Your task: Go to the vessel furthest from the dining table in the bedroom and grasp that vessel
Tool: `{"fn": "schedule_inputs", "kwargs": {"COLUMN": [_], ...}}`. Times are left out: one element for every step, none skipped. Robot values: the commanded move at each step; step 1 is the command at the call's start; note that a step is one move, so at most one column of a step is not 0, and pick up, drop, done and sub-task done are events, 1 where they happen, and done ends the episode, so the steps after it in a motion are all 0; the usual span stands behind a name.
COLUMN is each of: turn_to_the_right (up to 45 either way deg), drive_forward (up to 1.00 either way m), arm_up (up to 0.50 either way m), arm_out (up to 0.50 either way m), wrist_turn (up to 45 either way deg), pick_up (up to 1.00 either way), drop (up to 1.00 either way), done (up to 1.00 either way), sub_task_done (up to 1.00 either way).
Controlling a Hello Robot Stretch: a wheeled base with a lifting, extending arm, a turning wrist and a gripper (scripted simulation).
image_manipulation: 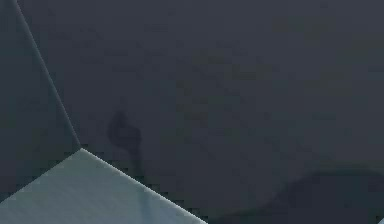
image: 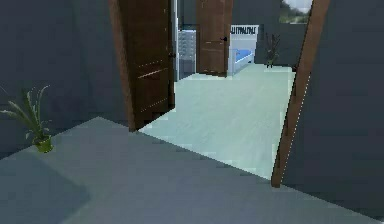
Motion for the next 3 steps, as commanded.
{"fn": "schedule_inputs", "kwargs": {"turn_to_the_right": [0.0, -45.0, -45.0], "drive_forward": [0.15, 0.0, 0.0], "arm_up": [0.0, 0.0, 0.0], "arm_out": [0.0, 0.0, 0.0], "wrist_turn": [0.0, 0.0, 0.0], "pick_up": [0.0, 0.0, 0.0], "drop": [0.0, 0.0, 0.0], "done": [0.0, 0.0, 0.0], "sub_task_done": [0.0, 0.0, 0.0]}}
